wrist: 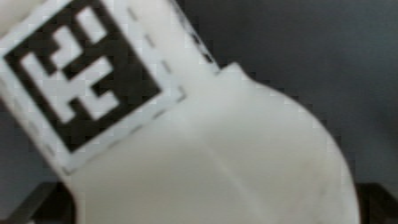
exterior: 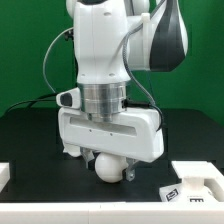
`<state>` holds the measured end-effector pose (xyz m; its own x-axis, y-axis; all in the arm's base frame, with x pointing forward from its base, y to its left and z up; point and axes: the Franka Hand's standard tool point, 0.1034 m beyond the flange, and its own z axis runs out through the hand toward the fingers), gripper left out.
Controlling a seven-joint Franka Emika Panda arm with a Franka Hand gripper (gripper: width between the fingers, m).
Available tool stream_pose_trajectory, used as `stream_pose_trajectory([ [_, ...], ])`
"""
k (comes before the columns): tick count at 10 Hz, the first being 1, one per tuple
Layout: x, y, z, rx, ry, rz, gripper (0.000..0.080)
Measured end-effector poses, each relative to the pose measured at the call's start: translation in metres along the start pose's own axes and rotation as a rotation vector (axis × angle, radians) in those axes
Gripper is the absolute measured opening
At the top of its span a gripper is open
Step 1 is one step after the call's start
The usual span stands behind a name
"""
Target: Assemble lamp
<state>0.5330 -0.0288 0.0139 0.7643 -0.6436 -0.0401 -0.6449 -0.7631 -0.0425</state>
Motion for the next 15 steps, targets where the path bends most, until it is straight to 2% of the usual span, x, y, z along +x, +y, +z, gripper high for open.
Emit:
stream_pose_trajectory([
  [1, 0.0, 0.0, 0.0, 0.0, 0.0, 0.0, 0.0692],
  [4, -0.001, 0.0, 0.0, -0.004, -0.002, -0.028, 0.0698],
  [7, -0.002, 0.001, -0.011, -0.014, -0.024, -0.312, 0.0699],
  [9, -0.008, -0.007, -0.01, -0.028, -0.013, -0.509, 0.0699],
  [13, -0.006, -0.003, -0.009, -0.03, -0.018, -0.77, 0.0699],
  [15, -0.007, -0.002, -0.008, -0.051, -0.036, -0.894, 0.0699],
])
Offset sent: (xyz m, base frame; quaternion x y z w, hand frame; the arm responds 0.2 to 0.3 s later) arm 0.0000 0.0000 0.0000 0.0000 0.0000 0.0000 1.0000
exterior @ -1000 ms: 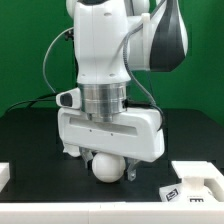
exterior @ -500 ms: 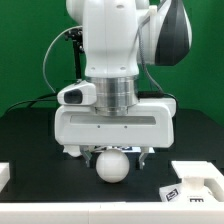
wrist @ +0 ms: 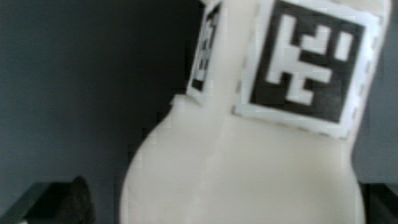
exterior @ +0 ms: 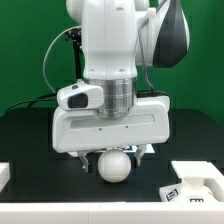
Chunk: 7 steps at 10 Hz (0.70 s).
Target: Assemble lamp
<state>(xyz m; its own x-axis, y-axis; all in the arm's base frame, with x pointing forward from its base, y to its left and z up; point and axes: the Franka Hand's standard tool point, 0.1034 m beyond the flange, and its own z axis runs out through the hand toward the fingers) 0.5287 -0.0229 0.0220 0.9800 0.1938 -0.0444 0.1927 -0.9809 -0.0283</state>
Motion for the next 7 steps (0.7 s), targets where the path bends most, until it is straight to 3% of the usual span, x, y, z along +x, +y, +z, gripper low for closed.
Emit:
stream_pose_trajectory([
  [3, 0.0, 0.0006, -0.0004, -0.003, -0.013, -0.079, 0.0699],
  [5, 0.0022, -0.0004, -0.0013, 0.006, -0.031, 0.04, 0.0699],
  [7, 0.0026, 0.0038, -0.0033, 0.068, -0.071, 0.187, 0.0699],
])
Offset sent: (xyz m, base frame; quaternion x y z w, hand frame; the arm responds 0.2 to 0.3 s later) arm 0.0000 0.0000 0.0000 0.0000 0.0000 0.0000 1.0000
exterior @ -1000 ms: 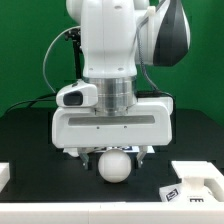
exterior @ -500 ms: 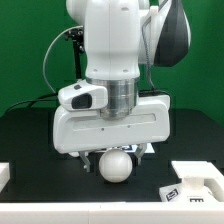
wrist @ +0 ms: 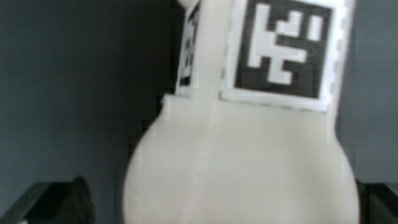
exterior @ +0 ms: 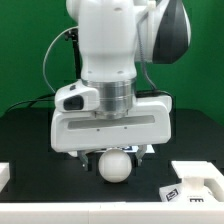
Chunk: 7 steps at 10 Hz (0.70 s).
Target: Assemble lamp
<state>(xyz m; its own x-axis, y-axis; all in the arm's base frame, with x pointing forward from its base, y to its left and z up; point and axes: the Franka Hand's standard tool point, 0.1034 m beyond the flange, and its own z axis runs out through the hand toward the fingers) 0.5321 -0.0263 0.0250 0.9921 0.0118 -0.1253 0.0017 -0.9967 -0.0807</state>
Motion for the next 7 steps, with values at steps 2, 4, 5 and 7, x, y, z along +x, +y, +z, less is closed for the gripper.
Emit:
stream_pose_trajectory([
  [2, 0.0014, 0.0039, 0.001, -0.007, 0.02, 0.0, 0.0699],
  [4, 0.0013, 0.0042, 0.0011, -0.007, 0.02, 0.002, 0.0699],
  [5, -0.0032, 0.0035, 0.0027, 0.005, -0.027, 0.056, 0.0699],
  [7, -0.0004, 0.0075, 0.0009, 0.019, -0.092, 0.114, 0.0699],
])
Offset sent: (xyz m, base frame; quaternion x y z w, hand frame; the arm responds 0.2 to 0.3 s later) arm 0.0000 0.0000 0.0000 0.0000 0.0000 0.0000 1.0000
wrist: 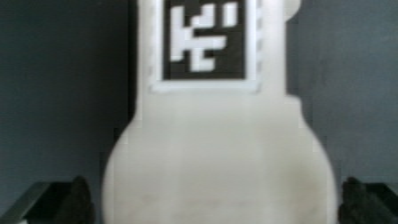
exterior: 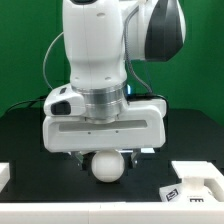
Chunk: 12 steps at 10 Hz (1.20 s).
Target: Assemble lamp
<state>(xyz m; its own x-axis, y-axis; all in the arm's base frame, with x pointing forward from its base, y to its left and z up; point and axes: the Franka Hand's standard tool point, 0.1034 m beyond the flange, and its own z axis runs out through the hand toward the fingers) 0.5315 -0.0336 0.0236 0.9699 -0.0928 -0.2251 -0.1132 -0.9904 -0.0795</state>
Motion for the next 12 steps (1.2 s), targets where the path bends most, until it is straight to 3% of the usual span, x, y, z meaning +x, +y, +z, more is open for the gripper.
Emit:
stream_pose_trajectory([
  [2, -0.007, 0.004, 0.002, 0.029, -0.164, 0.042, 0.0699],
  [8, -0.017, -0.002, 0.01, 0.072, -0.608, 0.054, 0.0699],
  [12, -0.014, -0.001, 0.013, 0.063, -0.613, 0.071, 0.0699],
])
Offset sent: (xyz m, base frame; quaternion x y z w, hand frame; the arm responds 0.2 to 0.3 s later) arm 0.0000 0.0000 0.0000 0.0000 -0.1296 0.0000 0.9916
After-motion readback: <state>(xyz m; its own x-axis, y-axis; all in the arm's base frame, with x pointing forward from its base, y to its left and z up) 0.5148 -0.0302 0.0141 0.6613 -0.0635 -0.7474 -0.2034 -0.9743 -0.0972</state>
